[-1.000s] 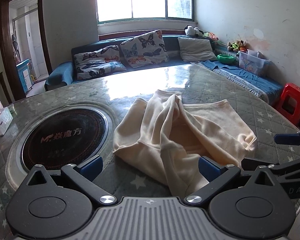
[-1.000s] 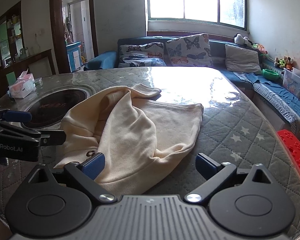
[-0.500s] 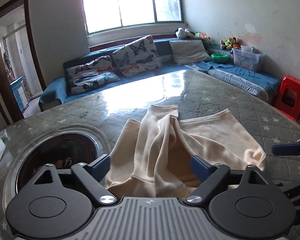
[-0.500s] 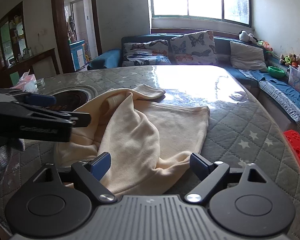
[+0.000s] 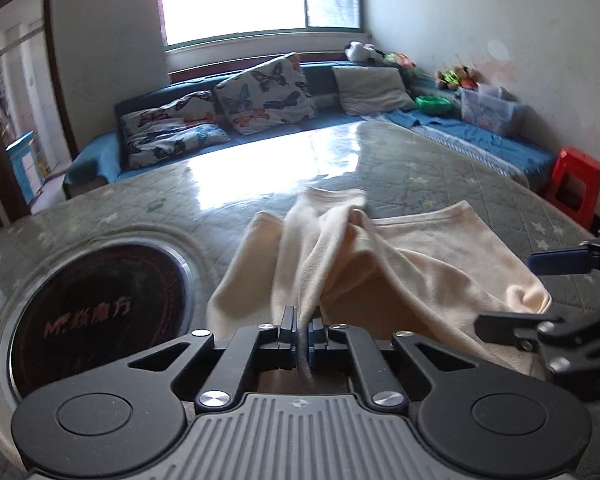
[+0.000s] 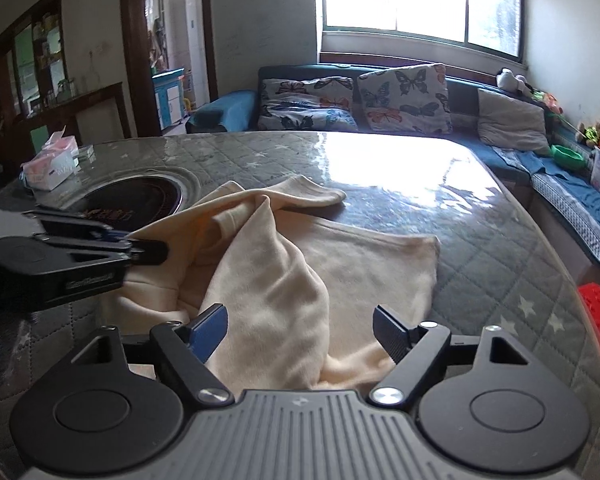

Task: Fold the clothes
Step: 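Grasp the sweatshirt fabric with the left gripper while the right gripper grasps another edge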

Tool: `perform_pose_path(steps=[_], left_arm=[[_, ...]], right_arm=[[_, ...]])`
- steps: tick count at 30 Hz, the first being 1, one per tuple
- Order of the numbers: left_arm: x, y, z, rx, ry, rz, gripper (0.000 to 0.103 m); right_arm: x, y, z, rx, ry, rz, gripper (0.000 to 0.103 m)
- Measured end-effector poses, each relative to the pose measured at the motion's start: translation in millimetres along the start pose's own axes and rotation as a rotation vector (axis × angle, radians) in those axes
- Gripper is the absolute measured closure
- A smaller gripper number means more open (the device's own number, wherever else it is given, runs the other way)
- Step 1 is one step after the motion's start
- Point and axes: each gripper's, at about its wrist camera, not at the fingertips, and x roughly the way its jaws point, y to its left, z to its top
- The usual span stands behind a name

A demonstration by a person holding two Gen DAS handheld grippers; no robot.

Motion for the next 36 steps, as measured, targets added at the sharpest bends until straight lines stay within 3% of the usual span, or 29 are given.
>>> perform_pose_path(steps=[7, 20, 22, 26, 27, 30, 33, 34, 35, 36], left_arm=[[-20.7, 18.3, -11.3, -0.070, -0.015, 0.005, 0.099], [-22.8, 25.9, -11.0, -0.050, 0.003, -0.002, 0.094], [-22.5, 21.7, -7.0, -0.036, -0.002, -0.005, 0.089], [-17.7, 12.5, 5.8, -0.006, -0.022, -0.001, 0.057], [-15.8, 9.9, 9.2, 0.002, -0.028, 0.002, 0.056], [-6.5, 5.4, 12.2, 0.024, -0.023, 0.001, 0.056], [3.8, 1.8, 13.1, 0.044, -0.012, -0.002, 0.059], [7.3, 0.5, 13.5, 0.051, -0.008, -0.002, 0.065], [10.7, -0.7, 13.8, 0.057, -0.005, -0.003, 0.082], [14.2, -1.9, 14.1, 0.064, -0.001, -0.004, 0.092]], right_arm=[[26.1, 12.0, 22.2, -0.046, 0.012, 0.055, 0.027], [85.0, 19.1, 43.8, -0.105, 0.081, 0.125, 0.041], [90.3, 20.1, 43.2, -0.110, 0.089, 0.137, 0.044], [92.8, 16.7, 43.4, -0.097, 0.094, 0.158, 0.061], [91.9, 15.7, 43.5, -0.092, 0.092, 0.159, 0.067], [86.8, 11.1, 43.1, -0.077, 0.080, 0.165, 0.079], [77.1, 6.9, 42.5, -0.063, 0.057, 0.153, 0.083], [73.4, 5.3, 42.3, -0.060, 0.048, 0.146, 0.083], [69.7, 3.6, 42.1, -0.058, 0.039, 0.139, 0.084], [64.7, 0.5, 42.4, -0.050, 0.029, 0.134, 0.084]])
